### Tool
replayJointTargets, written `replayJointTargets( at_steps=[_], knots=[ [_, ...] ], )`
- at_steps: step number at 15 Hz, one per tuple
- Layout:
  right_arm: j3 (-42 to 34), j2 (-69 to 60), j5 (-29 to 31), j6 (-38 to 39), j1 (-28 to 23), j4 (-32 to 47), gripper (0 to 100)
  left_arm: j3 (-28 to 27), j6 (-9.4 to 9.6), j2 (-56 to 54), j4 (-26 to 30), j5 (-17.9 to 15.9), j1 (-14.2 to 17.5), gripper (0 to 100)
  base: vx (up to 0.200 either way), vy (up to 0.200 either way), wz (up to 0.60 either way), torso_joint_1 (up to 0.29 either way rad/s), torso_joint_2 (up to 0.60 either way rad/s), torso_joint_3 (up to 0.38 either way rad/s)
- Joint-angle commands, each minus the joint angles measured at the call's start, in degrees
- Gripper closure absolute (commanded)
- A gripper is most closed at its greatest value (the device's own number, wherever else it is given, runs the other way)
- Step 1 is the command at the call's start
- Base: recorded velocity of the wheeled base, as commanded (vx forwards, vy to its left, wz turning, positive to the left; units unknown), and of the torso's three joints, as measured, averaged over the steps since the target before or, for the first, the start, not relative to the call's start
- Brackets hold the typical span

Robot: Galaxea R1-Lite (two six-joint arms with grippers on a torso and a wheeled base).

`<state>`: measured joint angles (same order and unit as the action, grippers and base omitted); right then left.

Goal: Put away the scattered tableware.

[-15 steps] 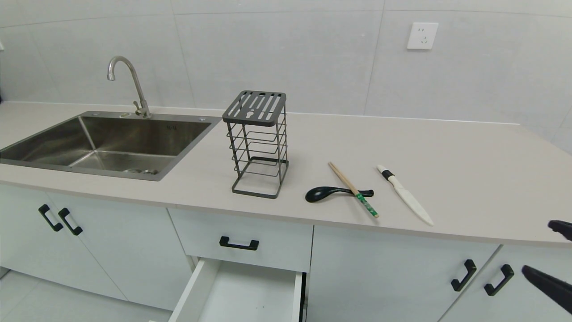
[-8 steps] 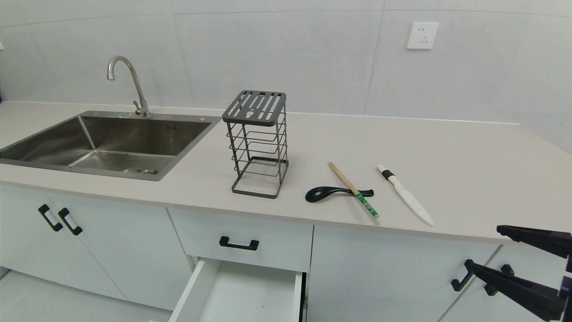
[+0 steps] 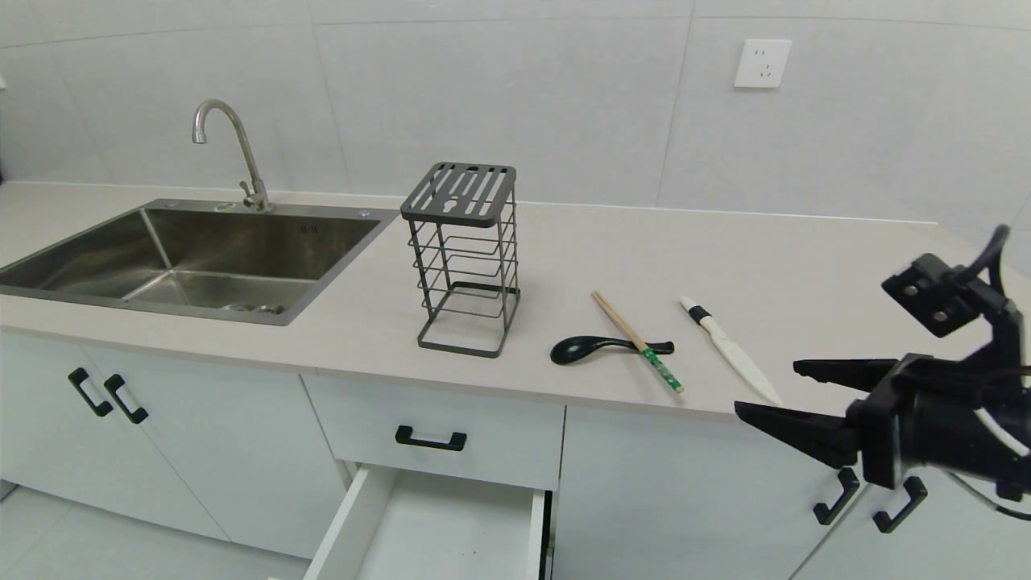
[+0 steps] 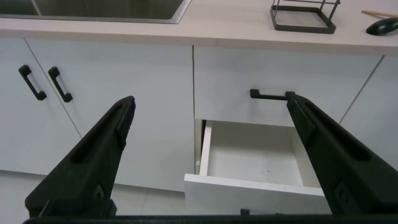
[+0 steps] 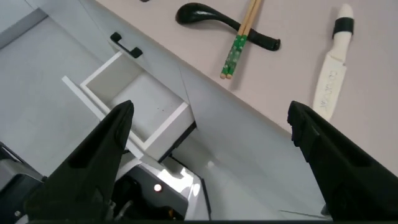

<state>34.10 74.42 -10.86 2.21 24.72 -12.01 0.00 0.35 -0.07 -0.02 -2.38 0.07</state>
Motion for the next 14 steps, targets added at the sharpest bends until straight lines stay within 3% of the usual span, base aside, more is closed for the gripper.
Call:
replayJointTargets(
  at_steps=[1, 2, 6, 8, 14],
  knots=[
    [2.9, 6.4, 0.9, 3.9, 0.4, 0.1, 0, 0.0, 0.00, 0.1, 0.0, 0.0, 0.0, 0, 0.000, 0.000, 0.00, 0.000, 0.00, 0.000],
    [4.0, 9.5, 3.2, 6.9, 0.9, 0.0, 0, 0.0, 0.00, 0.1, -0.1, 0.0, 0.0, 0, 0.000, 0.000, 0.00, 0.000, 0.00, 0.000],
    [5.6, 15.3, 6.1, 7.4, 2.1, 0.0, 0, 0.0, 0.00, 0.1, -0.1, 0.0, 0.0, 0, 0.000, 0.000, 0.00, 0.000, 0.00, 0.000],
    [10.2, 20.5, 10.0, 7.5, 4.1, -0.1, 0, 0.0, 0.00, 0.1, -0.1, 0.0, 0.0, 0, 0.000, 0.000, 0.00, 0.000, 0.00, 0.000],
    [14.9, 27.9, 13.6, 7.5, 6.1, 0.0, 0, 0.0, 0.00, 0.1, -0.1, 0.0, 0.0, 0, 0.000, 0.000, 0.00, 0.000, 0.00, 0.000]
  ],
)
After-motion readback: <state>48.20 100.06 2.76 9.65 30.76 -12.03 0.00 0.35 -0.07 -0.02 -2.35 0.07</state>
